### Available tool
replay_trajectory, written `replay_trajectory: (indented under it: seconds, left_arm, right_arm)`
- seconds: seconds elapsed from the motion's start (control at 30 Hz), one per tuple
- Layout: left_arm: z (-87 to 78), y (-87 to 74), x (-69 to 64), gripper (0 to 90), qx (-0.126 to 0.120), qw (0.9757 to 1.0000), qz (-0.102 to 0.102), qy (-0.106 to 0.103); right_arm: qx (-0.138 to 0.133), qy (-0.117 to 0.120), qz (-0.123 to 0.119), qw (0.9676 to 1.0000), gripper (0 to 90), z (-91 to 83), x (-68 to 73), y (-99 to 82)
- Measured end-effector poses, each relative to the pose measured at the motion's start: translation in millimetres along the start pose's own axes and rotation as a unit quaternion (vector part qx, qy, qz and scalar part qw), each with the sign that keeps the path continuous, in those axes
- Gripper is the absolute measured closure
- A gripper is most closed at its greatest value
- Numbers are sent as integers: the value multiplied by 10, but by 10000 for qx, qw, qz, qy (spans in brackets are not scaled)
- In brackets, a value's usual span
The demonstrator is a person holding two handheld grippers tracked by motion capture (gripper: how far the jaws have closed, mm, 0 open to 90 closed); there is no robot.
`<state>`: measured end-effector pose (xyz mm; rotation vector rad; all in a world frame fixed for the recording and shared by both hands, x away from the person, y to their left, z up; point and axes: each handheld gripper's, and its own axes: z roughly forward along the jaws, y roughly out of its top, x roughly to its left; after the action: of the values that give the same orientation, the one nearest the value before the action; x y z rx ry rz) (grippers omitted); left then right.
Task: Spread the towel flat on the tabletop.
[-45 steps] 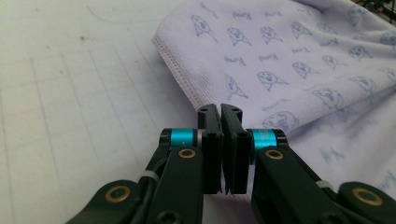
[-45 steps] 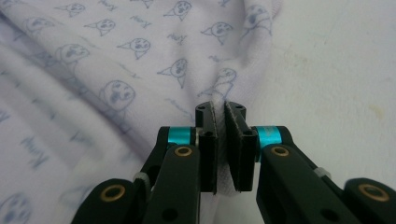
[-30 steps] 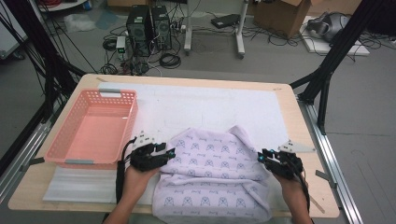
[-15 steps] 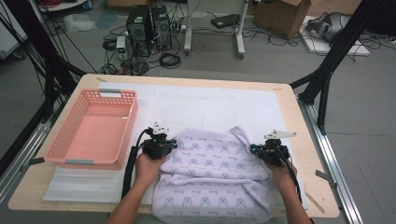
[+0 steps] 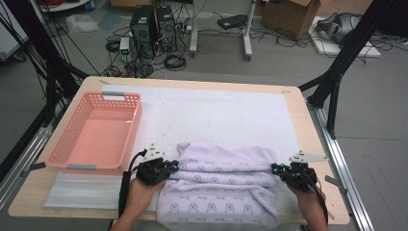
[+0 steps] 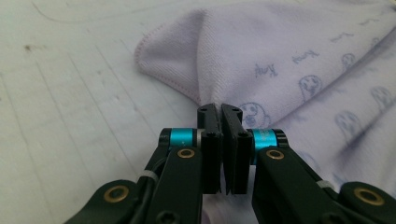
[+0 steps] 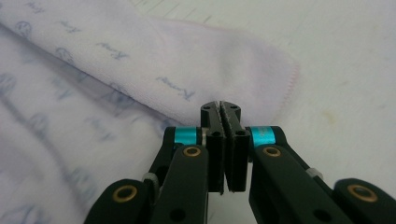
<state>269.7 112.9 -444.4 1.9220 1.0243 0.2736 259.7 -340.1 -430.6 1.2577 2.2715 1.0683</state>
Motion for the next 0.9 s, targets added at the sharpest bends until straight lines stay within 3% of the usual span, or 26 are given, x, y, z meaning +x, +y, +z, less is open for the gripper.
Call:
replay_trajectory:
  seconds: [0.03, 0.1, 0.17, 0.23, 0.37, 0.57, 0.77, 0.83, 0.9]
  left_arm:
    - [-6, -2, 2, 818, -33, 10000, -46, -51]
    - [-10, 42, 21, 665, -67, 9999, -119, -72]
    - [-7, 117, 46, 579, -178, 9997, -154, -83]
    - [9, 211, 73, 521, -249, 9994, -203, -102]
    - [102, 370, 160, 510, -300, 9992, -242, -49]
    - [293, 464, 305, 600, -49, 9991, -347, 240]
    - [520, 472, 242, 564, 286, 9986, -418, 121]
    - [604, 461, 156, 545, 397, 9988, -241, 139]
    - [664, 471, 69, 565, 388, 9988, 10, 302]
  right_arm:
    - [56, 14, -40, 10000, 878, -6, 22, -19]
    - [53, -19, -27, 10000, 815, -26, 33, -16]
    - [-92, -101, 78, 9999, 728, -49, -4, 33]
    - [-209, -162, 117, 9996, 717, -53, -39, 103]
    - [-279, -262, 92, 9992, 697, 16, -93, 238]
    - [-309, -220, 72, 9993, 697, 111, -101, 320]
    - [-297, -175, 21, 9994, 698, 139, -99, 319]
    - [-275, -181, 60, 9994, 699, 138, -105, 307]
    - [-291, -186, 55, 9994, 700, 139, -121, 299]
